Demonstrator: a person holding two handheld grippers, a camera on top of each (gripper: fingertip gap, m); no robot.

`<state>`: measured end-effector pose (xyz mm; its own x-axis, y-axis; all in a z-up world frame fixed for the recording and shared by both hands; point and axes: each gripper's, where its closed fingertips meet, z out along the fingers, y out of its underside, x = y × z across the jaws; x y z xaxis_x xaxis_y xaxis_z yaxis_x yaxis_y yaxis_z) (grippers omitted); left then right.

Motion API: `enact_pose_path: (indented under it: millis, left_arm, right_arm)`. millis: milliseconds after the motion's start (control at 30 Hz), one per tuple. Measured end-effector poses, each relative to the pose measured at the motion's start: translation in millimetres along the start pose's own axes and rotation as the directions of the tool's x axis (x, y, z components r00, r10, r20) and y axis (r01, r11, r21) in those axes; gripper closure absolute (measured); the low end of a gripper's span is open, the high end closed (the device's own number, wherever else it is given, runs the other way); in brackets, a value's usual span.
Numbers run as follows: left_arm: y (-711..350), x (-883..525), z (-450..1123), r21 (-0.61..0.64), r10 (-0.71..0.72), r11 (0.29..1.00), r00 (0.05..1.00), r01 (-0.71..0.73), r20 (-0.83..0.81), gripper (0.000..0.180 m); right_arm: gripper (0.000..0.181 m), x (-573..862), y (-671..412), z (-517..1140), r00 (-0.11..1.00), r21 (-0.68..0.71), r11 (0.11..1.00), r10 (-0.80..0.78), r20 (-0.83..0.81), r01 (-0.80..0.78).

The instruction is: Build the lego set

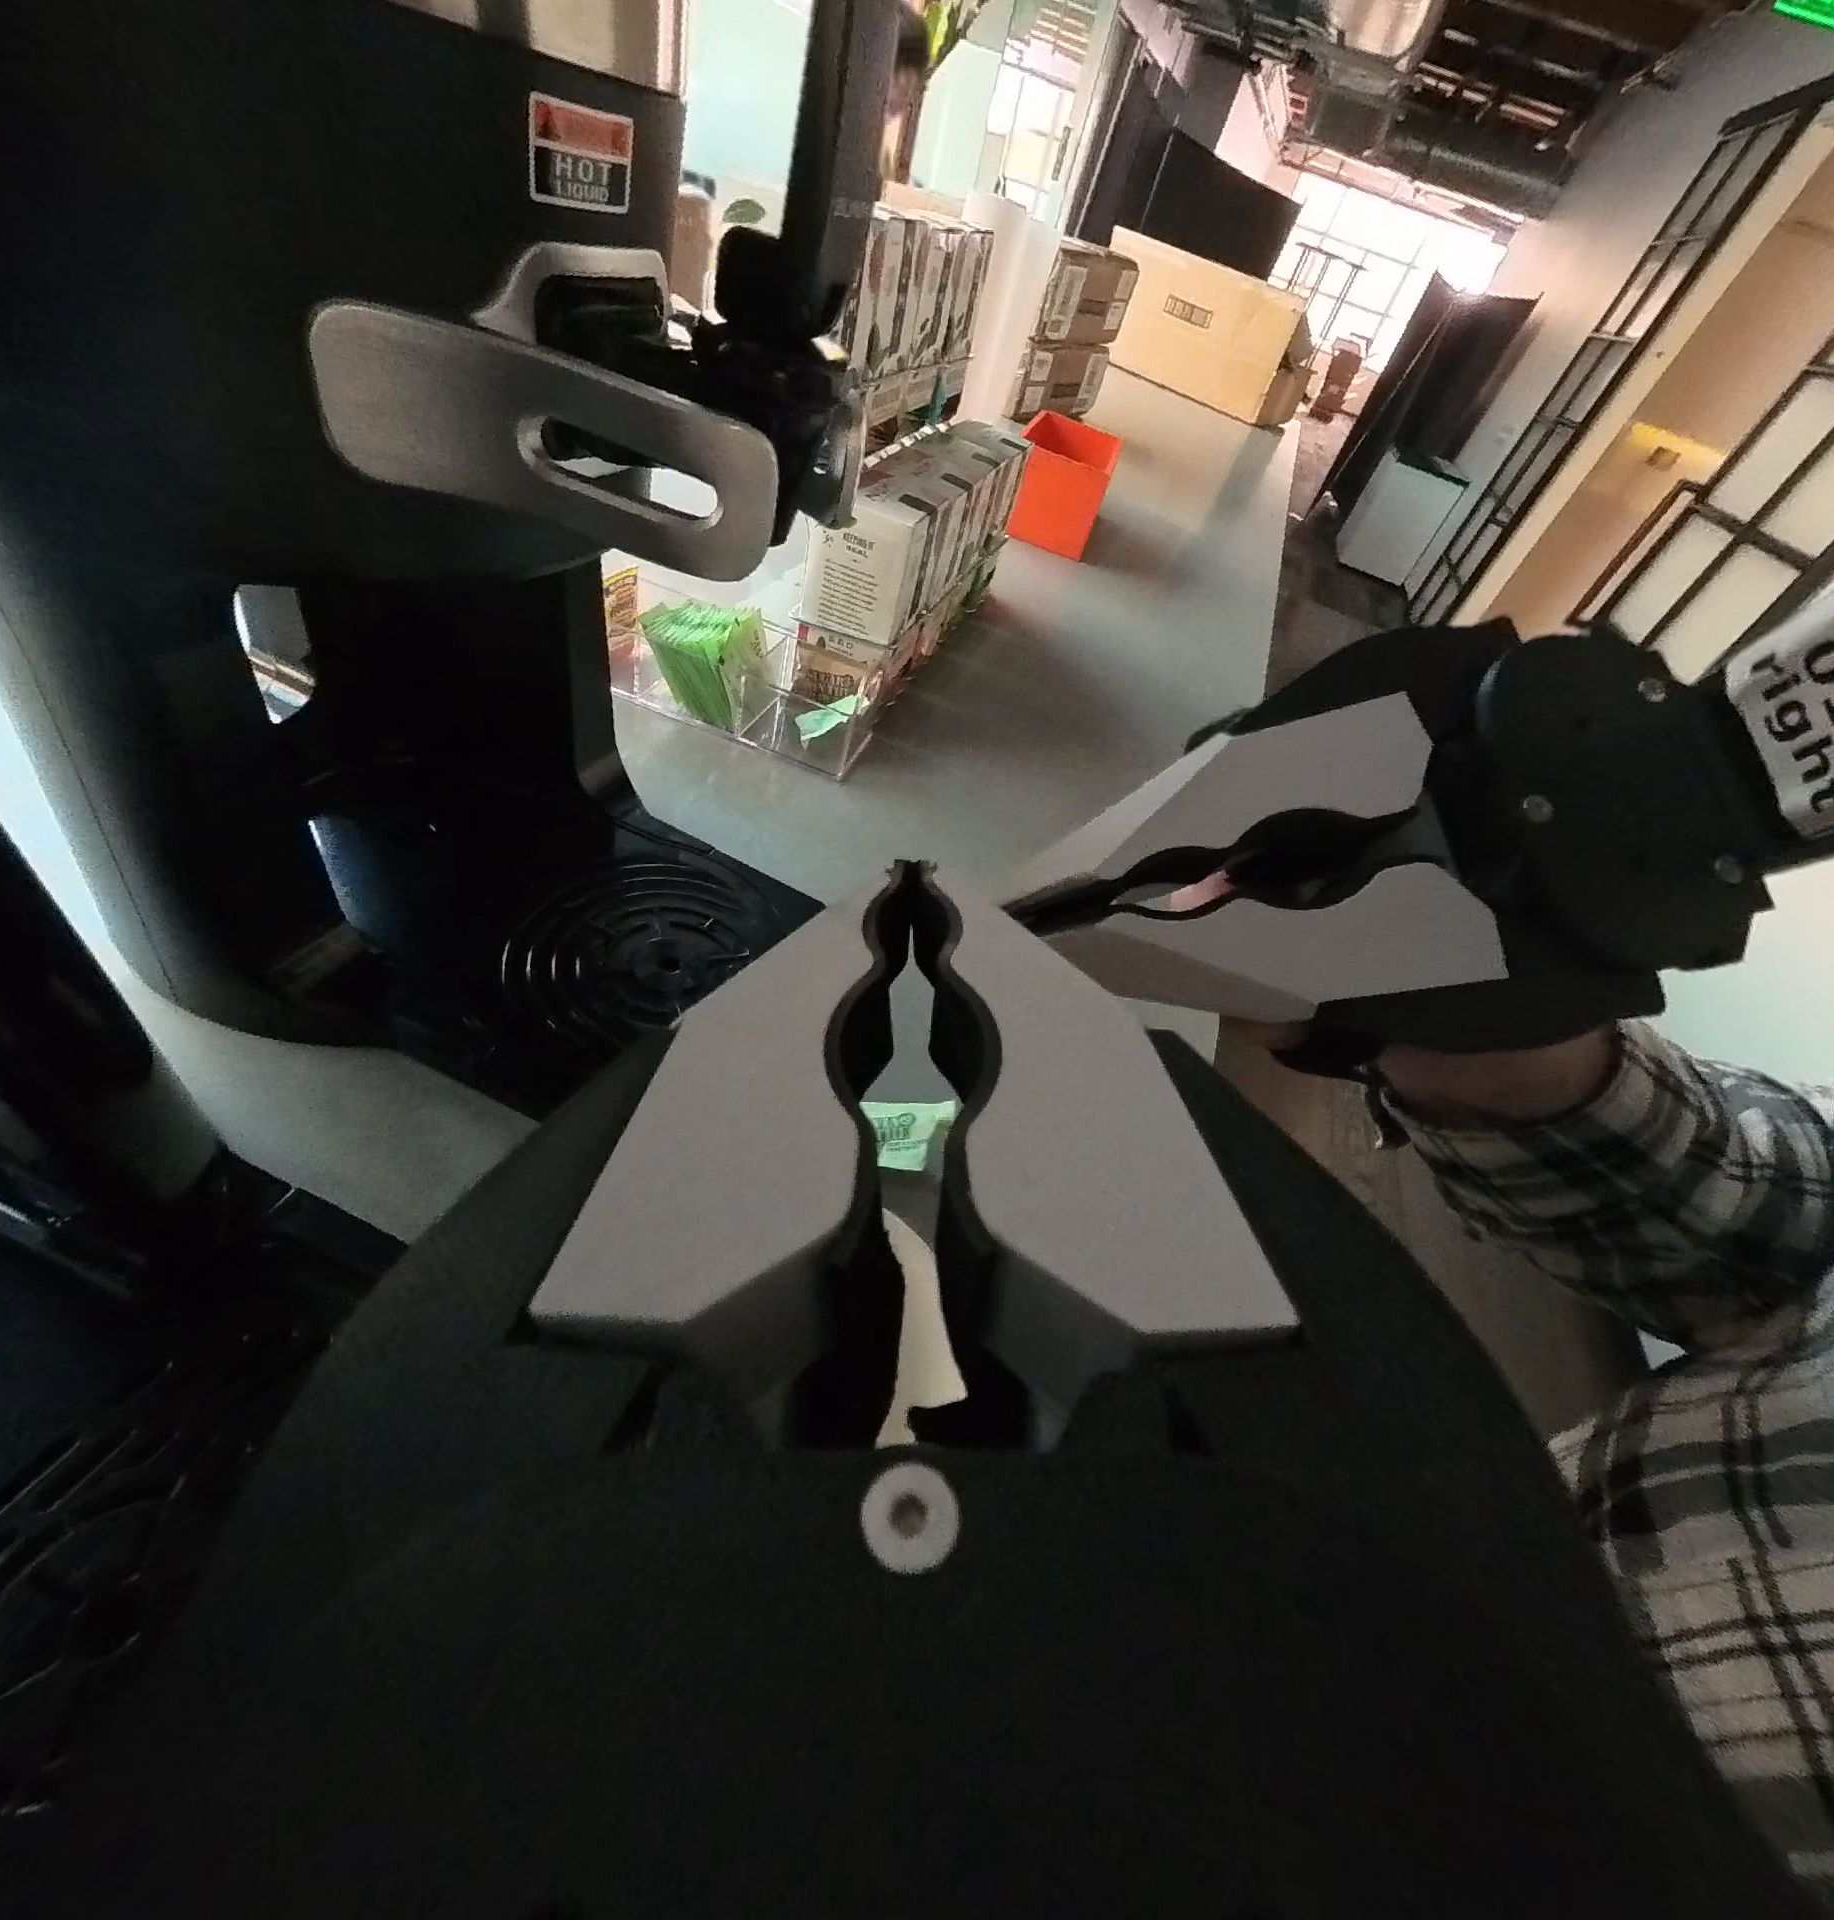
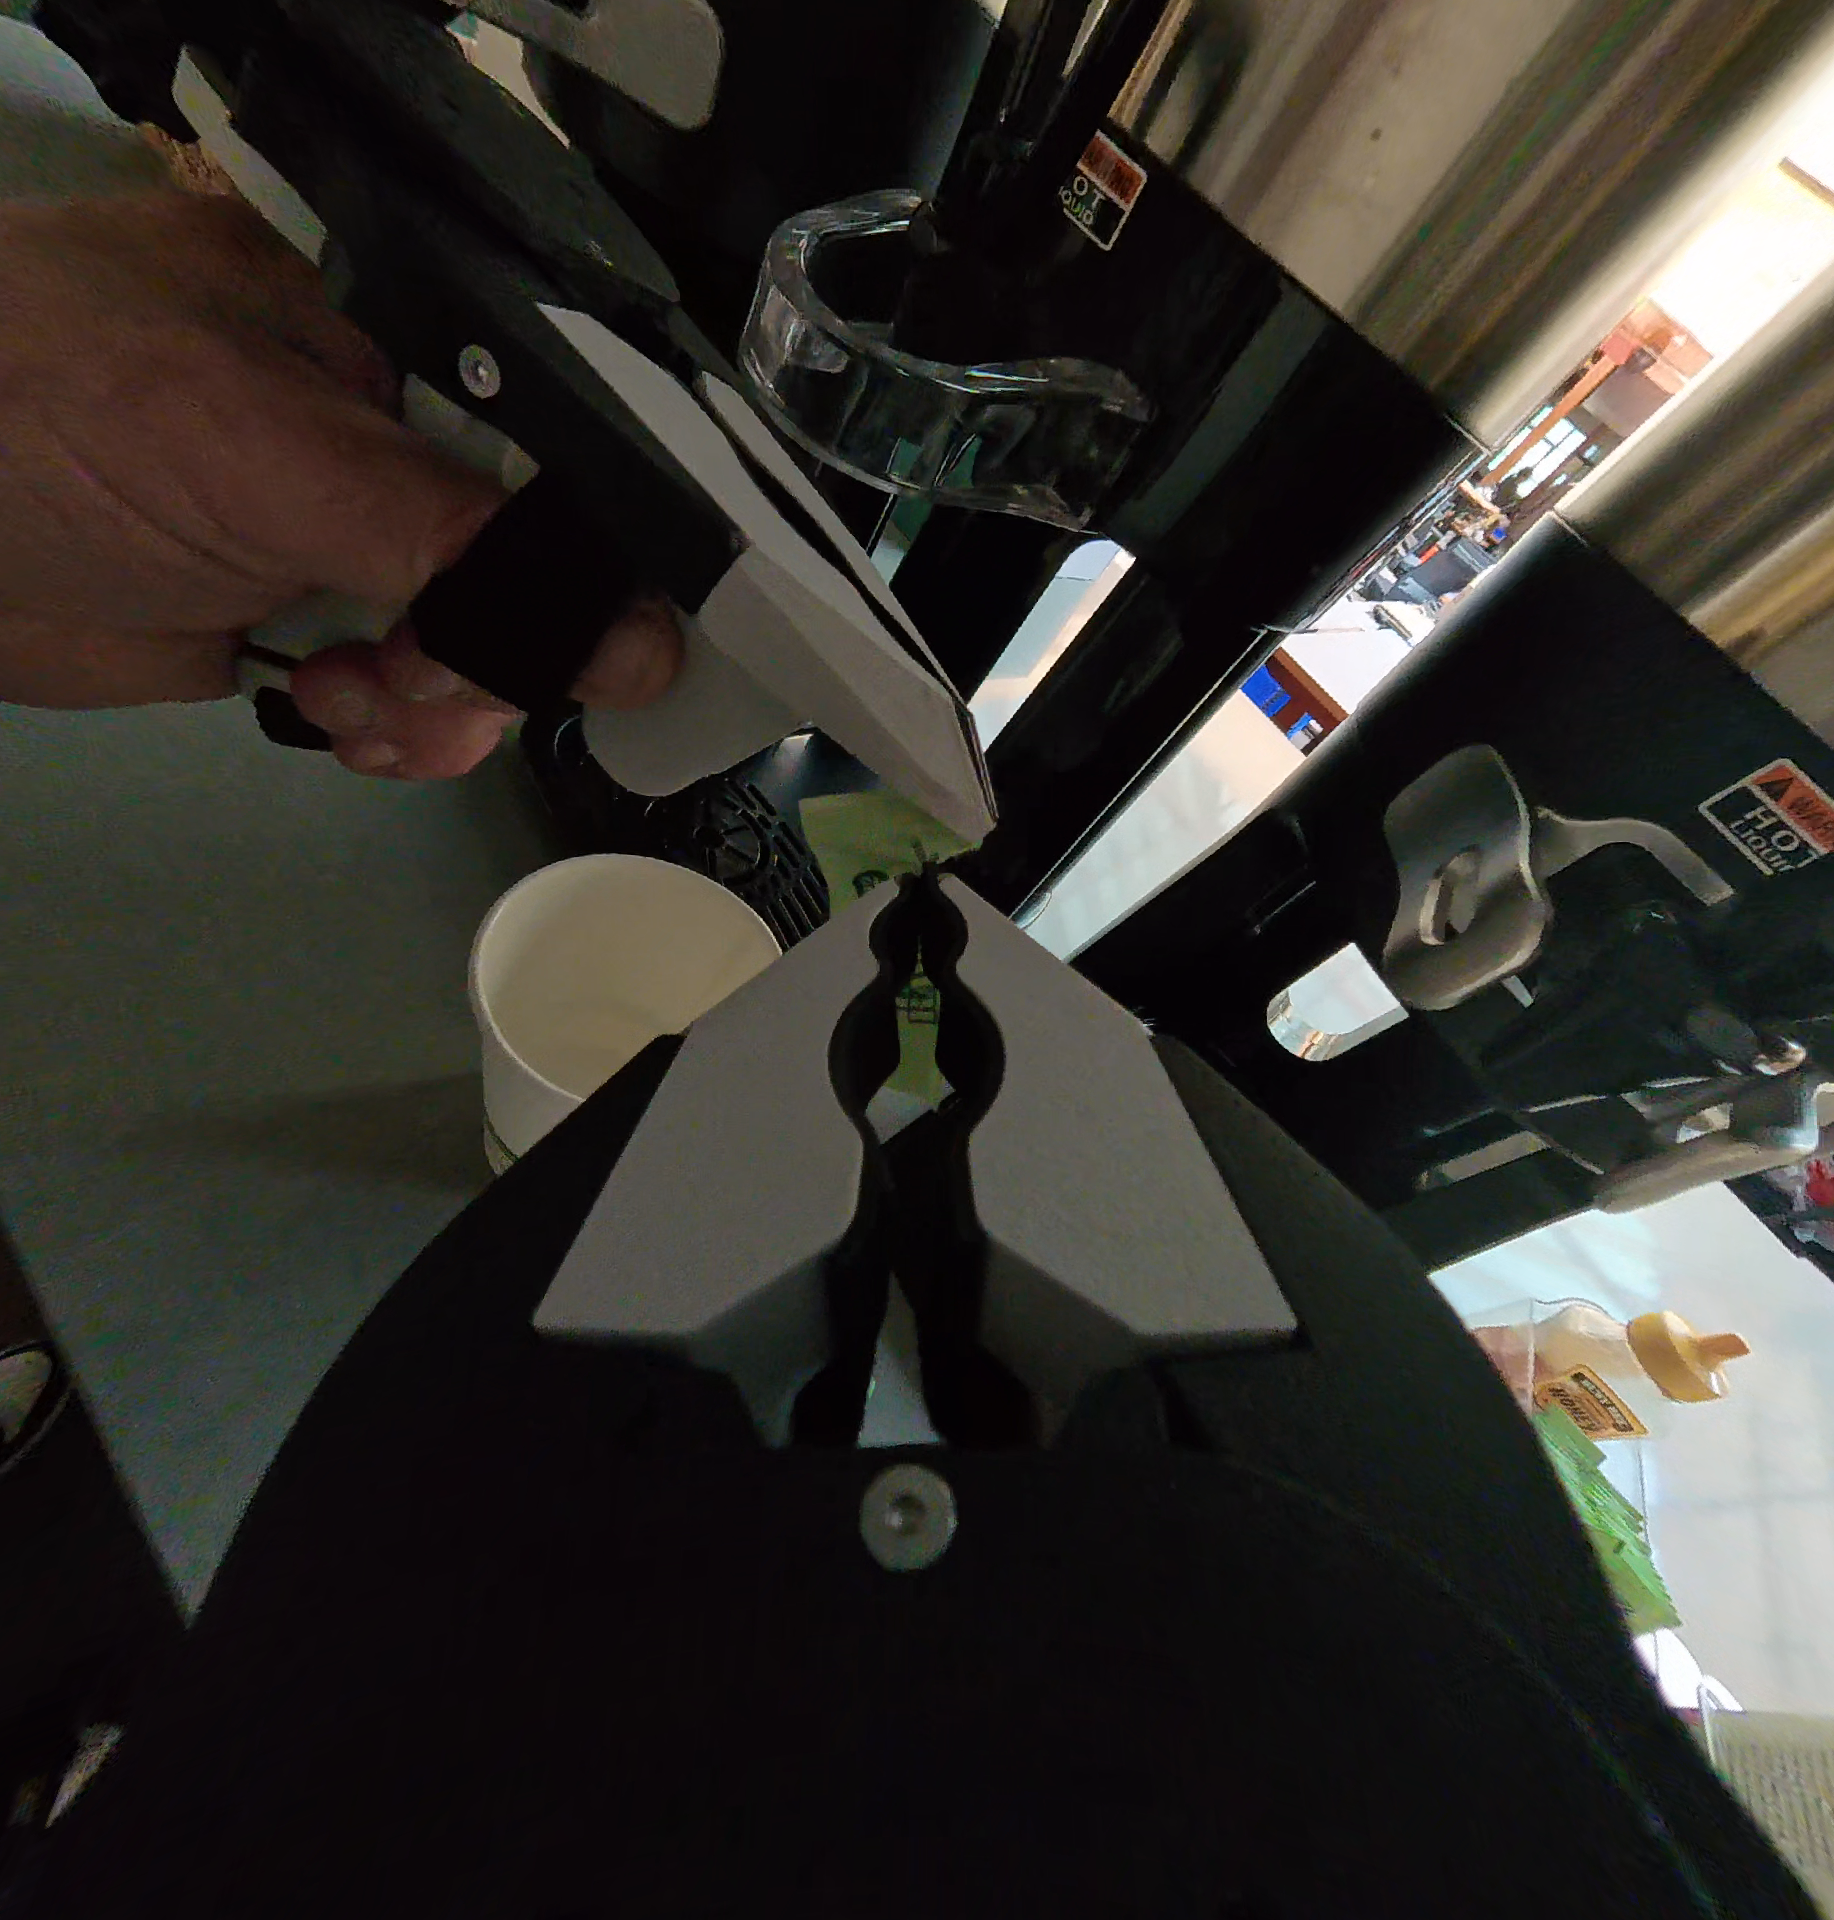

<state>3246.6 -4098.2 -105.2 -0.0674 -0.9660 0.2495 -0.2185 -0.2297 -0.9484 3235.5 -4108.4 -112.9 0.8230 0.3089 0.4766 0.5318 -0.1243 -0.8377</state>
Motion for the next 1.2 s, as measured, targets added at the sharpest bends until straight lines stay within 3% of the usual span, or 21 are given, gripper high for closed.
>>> enact_pose_path:
  millis: [300, 833, 1067, 1200]
  left_arm:
    - [1, -6, 0, 0.017, -0.029, 0.999, 0.999, 0.029, 0.018, 0.18]
    - [4, -11, -19, 0.051, -0.061, 0.997, 0.998, 0.06, 0.025, 0.18]
    - [-7, -2, -24, 0.062, -0.046, 0.997, 0.998, 0.049, -0.045, 0.18]
    - [-10, 2, -23, 0.061, -0.049, 0.997, 0.996, 0.053, -0.074, 0.18]
  right_arm:
    - [0.181, -5, 2, -5, 1.0, 0.027, 1.0, -0.004, -0.024, 0.004]
    - [0.181, -24, 4, 5, 0.995, 0.097, 0.994, 0.048, 0.086, -0.056]
    - [0.151, -14, 12, 6, 0.978, 0.145, 0.979, 0.116, 0.175, -0.142]
    - [0.15, -15, 18, 12, 0.97, 0.174, 0.972, 0.12, 0.213, -0.158]
